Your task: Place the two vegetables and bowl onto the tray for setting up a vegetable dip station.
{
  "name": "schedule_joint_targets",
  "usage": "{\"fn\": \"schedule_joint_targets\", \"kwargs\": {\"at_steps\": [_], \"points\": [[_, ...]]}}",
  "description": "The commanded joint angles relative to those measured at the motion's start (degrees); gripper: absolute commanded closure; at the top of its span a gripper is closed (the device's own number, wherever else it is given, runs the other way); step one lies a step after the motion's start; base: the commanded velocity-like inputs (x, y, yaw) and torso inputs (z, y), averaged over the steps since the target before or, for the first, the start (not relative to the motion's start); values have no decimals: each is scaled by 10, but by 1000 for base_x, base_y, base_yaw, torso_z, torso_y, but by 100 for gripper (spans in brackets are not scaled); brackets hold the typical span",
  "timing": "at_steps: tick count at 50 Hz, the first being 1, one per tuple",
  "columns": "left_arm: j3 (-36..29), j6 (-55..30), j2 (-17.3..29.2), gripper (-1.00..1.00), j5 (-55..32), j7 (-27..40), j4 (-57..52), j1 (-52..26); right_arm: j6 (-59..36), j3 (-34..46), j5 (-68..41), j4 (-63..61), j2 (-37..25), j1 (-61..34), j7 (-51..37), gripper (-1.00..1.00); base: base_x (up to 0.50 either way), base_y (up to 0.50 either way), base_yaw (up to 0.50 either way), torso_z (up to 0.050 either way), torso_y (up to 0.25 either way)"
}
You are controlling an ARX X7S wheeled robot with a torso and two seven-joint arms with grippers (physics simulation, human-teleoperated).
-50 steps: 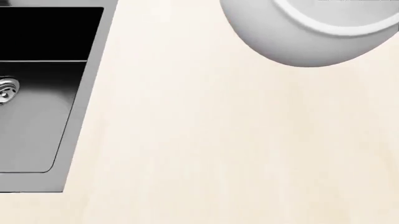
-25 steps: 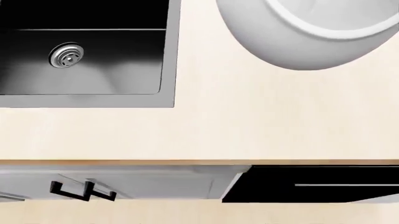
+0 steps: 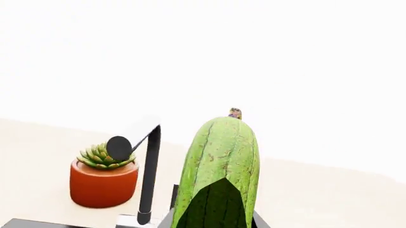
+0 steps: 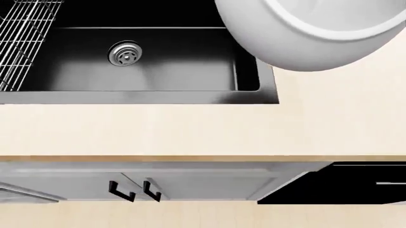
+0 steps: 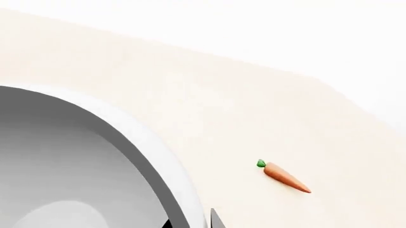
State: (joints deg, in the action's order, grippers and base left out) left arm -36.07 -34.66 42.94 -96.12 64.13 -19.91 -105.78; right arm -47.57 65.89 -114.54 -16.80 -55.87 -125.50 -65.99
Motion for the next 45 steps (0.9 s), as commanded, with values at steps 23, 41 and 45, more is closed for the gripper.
{"fn": "schedule_joint_targets", "kwargs": {"at_steps": [23, 41, 45], "points": [[7, 5, 3, 100, -1, 3, 2, -4, -13, -20, 14, 1, 8, 4, 5, 100, 0, 500, 0, 1, 1], [16, 8, 0, 100, -12, 13, 6, -12, -19, -27, 15, 4, 14, 5, 3, 100, 0, 500, 0, 0, 1], [19, 8, 0, 100, -13, 13, 5, -17, -20, -28, 16, 4, 15, 7, 3, 100, 0, 500, 0, 0, 0]]}}
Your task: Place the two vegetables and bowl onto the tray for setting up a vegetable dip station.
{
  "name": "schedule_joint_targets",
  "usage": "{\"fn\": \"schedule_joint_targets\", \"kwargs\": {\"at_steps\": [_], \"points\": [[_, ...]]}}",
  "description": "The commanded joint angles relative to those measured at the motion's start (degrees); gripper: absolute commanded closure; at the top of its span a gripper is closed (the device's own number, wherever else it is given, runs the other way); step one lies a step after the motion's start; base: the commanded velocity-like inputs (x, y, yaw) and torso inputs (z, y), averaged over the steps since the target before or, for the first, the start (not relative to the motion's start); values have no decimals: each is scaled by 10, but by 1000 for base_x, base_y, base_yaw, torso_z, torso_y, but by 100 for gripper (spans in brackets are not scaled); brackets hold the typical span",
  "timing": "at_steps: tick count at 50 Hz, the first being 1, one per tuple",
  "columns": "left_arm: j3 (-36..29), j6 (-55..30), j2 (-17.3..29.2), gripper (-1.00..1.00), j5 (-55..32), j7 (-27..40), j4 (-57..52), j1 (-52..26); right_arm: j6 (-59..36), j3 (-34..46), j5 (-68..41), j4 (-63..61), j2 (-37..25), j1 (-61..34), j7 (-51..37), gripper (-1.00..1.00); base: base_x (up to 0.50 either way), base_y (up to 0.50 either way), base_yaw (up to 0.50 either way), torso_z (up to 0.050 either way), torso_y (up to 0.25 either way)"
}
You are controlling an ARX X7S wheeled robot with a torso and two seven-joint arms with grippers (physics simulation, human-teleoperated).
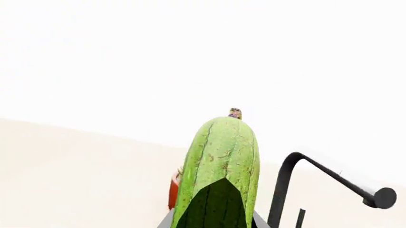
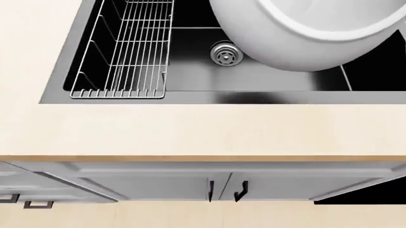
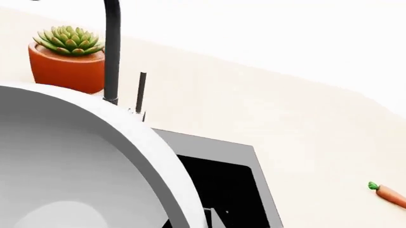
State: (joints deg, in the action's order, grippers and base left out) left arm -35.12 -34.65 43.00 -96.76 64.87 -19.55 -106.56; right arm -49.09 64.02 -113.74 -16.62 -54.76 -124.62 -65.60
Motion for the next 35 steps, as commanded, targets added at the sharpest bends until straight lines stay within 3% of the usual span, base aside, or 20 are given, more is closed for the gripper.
{"fn": "schedule_joint_targets", "kwargs": {"at_steps": [1, 35], "points": [[9, 8, 0, 100, -6, 5, 1, -9, -4, -9, 9, 2, 3, -1, 0, 100, 0, 500, 0, 0, 0], [14, 8, 2, 100, -11, 5, 1, -6, -10, -20, 9, 5, 12, 8, -4, 100, 0, 500, 0, 0, 1]]}}
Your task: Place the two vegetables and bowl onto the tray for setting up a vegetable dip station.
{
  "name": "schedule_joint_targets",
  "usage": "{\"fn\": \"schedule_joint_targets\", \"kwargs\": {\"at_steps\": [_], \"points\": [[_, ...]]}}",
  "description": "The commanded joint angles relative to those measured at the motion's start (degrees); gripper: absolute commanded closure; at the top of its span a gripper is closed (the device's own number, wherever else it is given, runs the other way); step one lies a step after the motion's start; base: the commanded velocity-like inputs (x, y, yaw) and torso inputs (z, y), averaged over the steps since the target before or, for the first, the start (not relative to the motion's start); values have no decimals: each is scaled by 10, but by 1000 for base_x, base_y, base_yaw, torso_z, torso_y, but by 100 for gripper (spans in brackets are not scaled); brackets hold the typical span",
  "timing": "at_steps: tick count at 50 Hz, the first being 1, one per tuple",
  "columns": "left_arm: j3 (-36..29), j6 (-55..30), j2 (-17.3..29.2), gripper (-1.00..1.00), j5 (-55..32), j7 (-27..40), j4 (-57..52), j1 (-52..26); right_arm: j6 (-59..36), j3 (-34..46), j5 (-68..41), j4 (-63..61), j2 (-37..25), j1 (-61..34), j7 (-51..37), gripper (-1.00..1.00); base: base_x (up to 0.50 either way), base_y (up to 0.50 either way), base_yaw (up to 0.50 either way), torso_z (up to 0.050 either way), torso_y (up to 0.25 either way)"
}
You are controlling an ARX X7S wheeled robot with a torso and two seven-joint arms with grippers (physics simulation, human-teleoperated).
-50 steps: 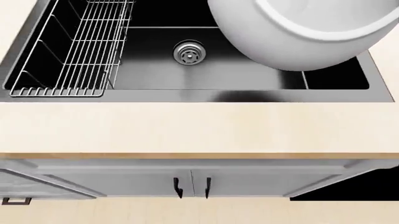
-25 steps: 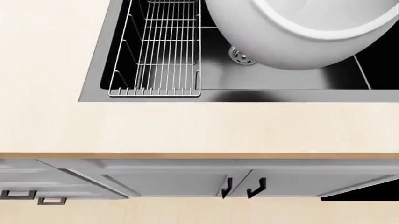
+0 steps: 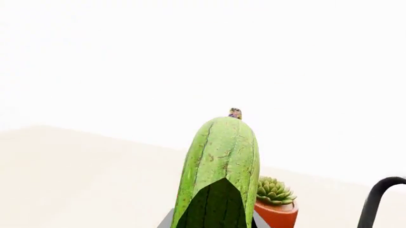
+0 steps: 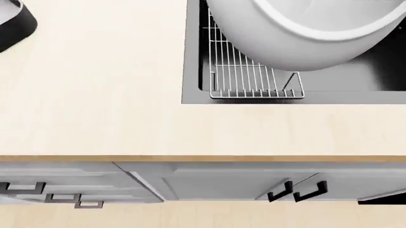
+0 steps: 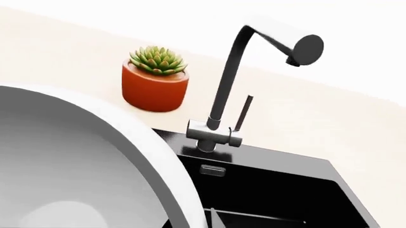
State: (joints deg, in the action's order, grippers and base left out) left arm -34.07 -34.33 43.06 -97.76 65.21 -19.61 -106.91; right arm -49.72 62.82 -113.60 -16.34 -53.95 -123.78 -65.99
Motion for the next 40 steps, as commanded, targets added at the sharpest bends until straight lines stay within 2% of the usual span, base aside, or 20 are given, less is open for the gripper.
{"fn": "schedule_joint_targets", "kwargs": {"at_steps": [1, 35, 40], "points": [[4, 5, 2, 100, -1, 2, 3, -3, -3, -8, 9, 2, 4, 0, 0, 100, -1, 500, 0, 0, 10], [2, 3, -3, 100, -1, 6, -2, -1, -4, -21, 12, 0, 0, 13, 3, 100, 0, 500, 0, 0, 1], [3, 3, -2, 100, 1, 4, -2, -1, -3, -23, 14, -2, 1, 14, 7, 100, 313, 447, 0, 2, 0]]}}
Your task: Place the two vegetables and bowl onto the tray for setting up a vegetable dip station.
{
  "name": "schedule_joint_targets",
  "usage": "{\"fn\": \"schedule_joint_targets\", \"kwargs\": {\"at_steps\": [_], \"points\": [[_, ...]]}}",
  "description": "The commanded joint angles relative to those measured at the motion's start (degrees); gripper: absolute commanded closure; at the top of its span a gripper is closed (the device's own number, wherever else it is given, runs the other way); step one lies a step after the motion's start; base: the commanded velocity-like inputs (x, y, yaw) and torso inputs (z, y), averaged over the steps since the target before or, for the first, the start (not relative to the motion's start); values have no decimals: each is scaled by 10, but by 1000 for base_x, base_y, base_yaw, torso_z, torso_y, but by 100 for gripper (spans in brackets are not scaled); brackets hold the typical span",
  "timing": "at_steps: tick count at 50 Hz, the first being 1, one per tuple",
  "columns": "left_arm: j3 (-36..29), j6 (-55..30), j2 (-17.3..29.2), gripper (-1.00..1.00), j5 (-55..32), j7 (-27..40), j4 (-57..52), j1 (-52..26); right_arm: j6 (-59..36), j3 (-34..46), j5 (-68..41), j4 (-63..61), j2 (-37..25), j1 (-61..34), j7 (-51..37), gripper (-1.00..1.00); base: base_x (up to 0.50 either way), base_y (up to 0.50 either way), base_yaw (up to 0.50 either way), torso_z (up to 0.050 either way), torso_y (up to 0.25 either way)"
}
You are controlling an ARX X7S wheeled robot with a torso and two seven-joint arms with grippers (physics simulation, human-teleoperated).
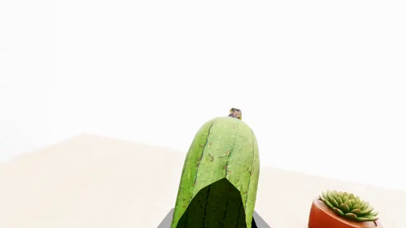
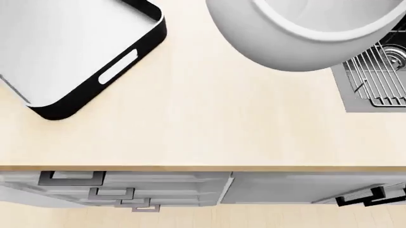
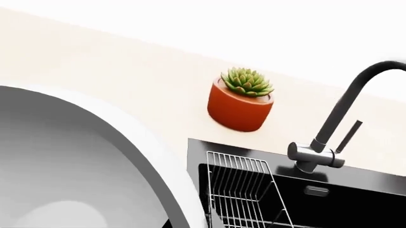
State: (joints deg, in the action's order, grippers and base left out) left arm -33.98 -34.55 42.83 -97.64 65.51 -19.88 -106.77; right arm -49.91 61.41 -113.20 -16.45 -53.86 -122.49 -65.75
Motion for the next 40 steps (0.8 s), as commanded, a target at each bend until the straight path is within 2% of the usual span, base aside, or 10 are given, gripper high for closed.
{"fn": "schedule_joint_targets", "kwargs": {"at_steps": [1, 15, 40], "points": [[3, 5, 0, 100, -1, 1, 1, -2, -2, -9, 10, -1, 1, 1, 5, 100, 378, 403, 0, 0, 0], [4, 5, 0, 100, -1, 0, 1, 0, -10, -10, 7, 3, 4, -2, -3, 100, 348, 428, 0, 0, 2], [3, 6, -3, 100, -1, -1, 0, 4, -2, -19, 14, 3, 6, 11, -1, 100, 9, 488, 0, 0, 1]]}}
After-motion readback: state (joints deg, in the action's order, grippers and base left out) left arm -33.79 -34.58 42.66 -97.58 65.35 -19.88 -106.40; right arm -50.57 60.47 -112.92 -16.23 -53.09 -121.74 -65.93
